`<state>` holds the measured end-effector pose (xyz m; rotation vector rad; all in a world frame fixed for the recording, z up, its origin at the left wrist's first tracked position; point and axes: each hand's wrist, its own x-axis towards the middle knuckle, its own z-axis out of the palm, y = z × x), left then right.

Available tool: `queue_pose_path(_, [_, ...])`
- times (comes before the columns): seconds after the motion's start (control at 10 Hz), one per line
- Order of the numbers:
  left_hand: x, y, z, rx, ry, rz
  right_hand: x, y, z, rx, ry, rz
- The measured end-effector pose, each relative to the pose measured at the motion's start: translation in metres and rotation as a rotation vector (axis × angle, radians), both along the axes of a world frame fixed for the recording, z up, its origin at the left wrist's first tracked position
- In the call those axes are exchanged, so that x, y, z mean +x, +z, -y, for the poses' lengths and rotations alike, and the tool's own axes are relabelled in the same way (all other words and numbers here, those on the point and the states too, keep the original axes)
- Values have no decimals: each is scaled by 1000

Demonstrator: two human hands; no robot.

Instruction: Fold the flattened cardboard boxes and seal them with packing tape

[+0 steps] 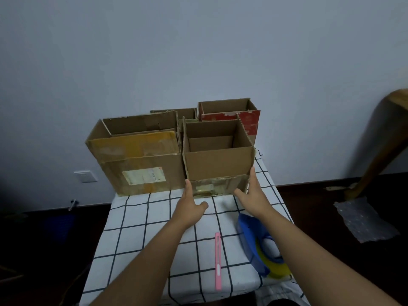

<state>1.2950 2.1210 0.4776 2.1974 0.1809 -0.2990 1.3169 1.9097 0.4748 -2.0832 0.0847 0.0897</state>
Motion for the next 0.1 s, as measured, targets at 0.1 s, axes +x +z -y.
queue_pose_path(0.1, [-11, -3, -6, 84, 48, 81, -14, 1, -13, -104, -55, 7])
